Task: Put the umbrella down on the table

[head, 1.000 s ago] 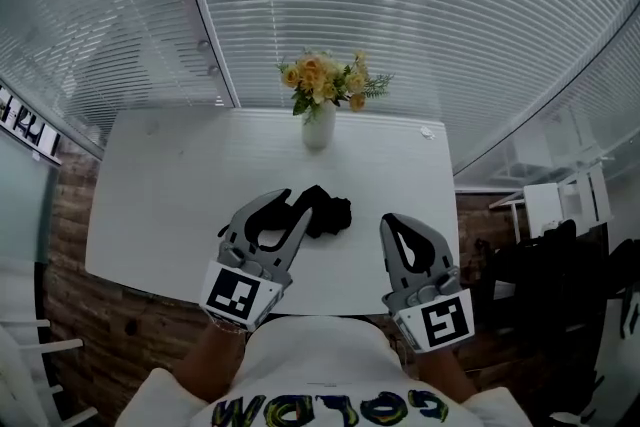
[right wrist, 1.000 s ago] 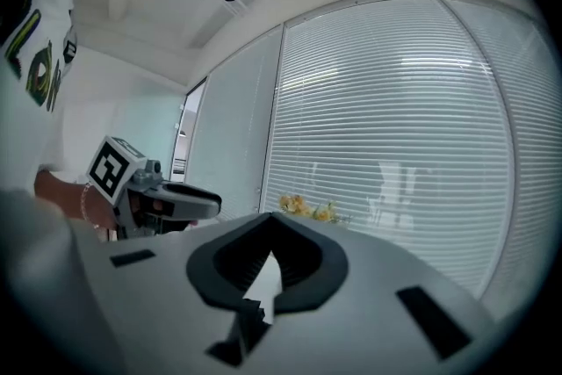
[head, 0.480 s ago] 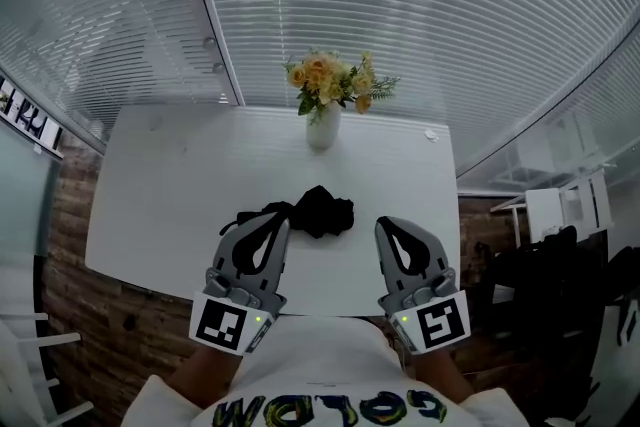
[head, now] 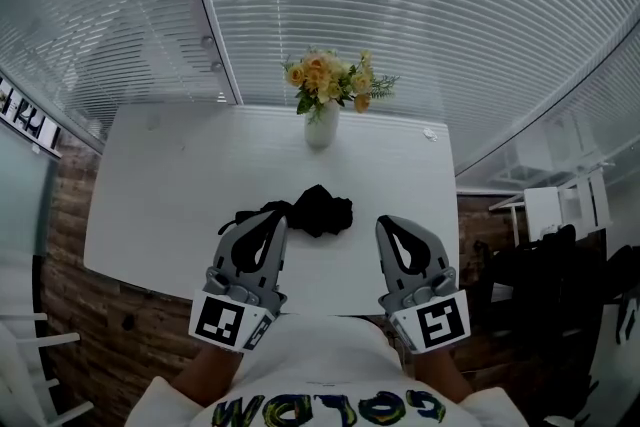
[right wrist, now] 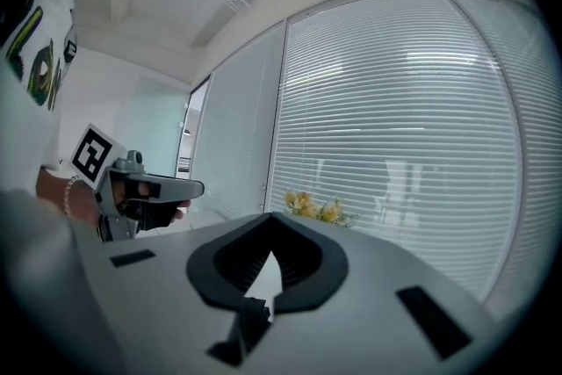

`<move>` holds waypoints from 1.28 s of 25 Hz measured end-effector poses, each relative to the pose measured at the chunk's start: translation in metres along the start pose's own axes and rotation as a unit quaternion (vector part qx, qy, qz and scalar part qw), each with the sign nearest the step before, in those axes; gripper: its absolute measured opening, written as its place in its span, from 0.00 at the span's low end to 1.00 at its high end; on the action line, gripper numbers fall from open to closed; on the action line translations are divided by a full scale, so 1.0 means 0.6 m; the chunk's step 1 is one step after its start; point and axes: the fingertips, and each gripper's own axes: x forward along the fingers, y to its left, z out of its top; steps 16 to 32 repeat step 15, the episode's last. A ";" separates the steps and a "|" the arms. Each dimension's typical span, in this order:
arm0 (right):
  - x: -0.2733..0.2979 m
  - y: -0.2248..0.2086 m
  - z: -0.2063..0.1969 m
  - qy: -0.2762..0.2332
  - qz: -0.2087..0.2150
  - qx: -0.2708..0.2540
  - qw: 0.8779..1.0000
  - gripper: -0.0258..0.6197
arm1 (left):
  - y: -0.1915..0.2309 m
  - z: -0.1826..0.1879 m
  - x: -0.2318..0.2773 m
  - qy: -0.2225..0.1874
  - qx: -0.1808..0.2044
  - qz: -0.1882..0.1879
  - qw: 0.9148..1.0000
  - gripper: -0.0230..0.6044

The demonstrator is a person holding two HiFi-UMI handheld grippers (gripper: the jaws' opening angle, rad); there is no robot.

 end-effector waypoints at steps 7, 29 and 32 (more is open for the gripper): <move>0.001 0.002 0.001 0.000 0.000 0.002 1.000 0.05 | -0.001 -0.001 0.000 0.002 -0.004 -0.004 1.000 0.06; -0.001 0.007 0.003 -0.001 0.003 -0.003 1.000 0.05 | -0.003 0.000 -0.005 0.004 0.001 -0.007 1.000 0.07; -0.001 0.007 0.003 -0.001 0.003 -0.003 1.000 0.05 | -0.003 0.000 -0.005 0.004 0.001 -0.007 1.000 0.07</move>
